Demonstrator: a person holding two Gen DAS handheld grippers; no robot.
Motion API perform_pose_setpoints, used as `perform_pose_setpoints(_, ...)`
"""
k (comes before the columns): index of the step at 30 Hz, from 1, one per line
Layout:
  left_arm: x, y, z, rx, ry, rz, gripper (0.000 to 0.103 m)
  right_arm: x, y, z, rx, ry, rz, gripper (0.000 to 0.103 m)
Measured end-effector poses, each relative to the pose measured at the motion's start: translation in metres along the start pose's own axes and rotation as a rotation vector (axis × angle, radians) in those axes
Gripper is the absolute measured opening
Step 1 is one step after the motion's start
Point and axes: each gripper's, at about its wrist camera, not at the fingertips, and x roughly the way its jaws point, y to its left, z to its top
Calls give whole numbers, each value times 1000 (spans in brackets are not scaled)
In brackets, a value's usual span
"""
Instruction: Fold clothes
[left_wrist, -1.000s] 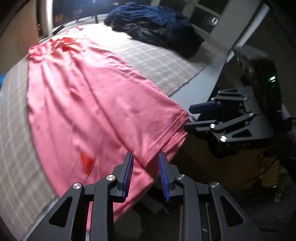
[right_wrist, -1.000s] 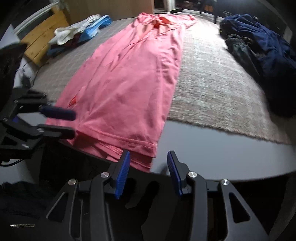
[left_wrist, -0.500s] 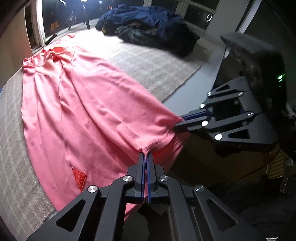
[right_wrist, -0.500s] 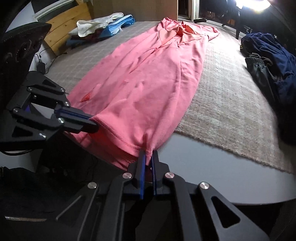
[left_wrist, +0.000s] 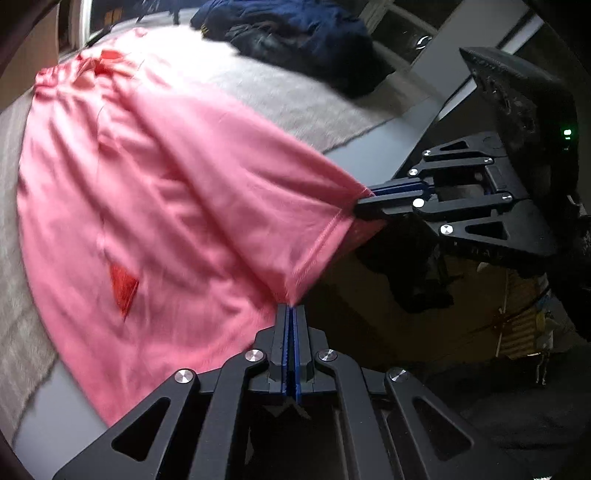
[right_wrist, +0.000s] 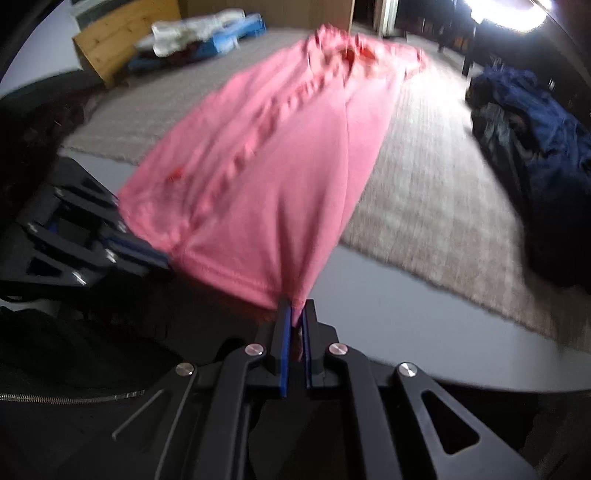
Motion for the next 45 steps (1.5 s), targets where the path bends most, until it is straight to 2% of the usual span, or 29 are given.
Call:
perform_pose_setpoints(2,-26,11,-13,-48,-32,45,15,-10,-2,-1,7,-17,-30,10)
perform_pose_setpoints(4,-49,24,-26,-95,-58,101,23,-24,-4,1,28,-58,-33,18)
perform_pose_setpoints(6,-55,41,-37,-164,-48,165,24,-32,-1,4,46,-93,-16,26)
perform_pose_setpoints(9,-53,67,-50,-283,-14,210,24,-27,20,13,12,-112,51,26)
perform_pose_setpoints(10,-51,69,-51,-289,-10,213,24,-22,28,14,-12,-105,55,26)
perform_pose_setpoints(14,-42,69,-52,-285,0,229,30,-7,58,20,-85,-92,72,27)
perform_pose_setpoints(17,-42,68,-52,-267,-7,254,30,3,69,28,-89,-94,93,34)
perform_pose_setpoints(18,-42,68,-52,-261,-13,259,26,6,72,30,-92,-91,88,34)
perform_pose_setpoints(19,-41,69,-52,-255,-20,264,7,9,75,31,-96,-87,81,34)
perform_pose_setpoints(20,-41,68,-52,-250,-21,265,2,13,77,32,-101,-77,71,34)
perform_pose_setpoints(22,-42,69,-53,-236,-30,251,2,23,79,33,-111,-52,44,33)
perform_pose_setpoints(23,-43,70,-53,-228,-33,253,2,26,79,33,-111,-50,49,22)
perform_pose_setpoints(24,-45,72,-52,-224,-34,255,2,26,80,33,-112,-52,64,3)
perform_pose_setpoints(25,-48,75,-51,-221,-36,256,2,24,81,33,-114,-53,80,3)
perform_pose_setpoints(28,-61,77,-50,-217,-48,263,2,19,85,33,-119,-58,130,3)
perform_pose_setpoints(33,-54,85,-56,-237,6,284,3,14,91,33,-134,-56,195,2)
perform_pose_setpoints(35,-51,87,-56,-252,24,297,8,22,94,33,-161,-9,179,3)
perform_pose_setpoints(37,-58,87,-55,-255,15,296,14,27,95,31,-171,54,189,3)
perform_pose_setpoints(38,-62,86,-54,-249,8,298,17,24,93,30,-159,59,197,6)
perform_pose_setpoints(41,-76,83,-44,-223,-19,285,17,2,77,27,-90,9,252,18)
perform_pose_setpoints(45,-85,80,-11,-191,-82,212,17,-36,38,32,50,-102,229,18)
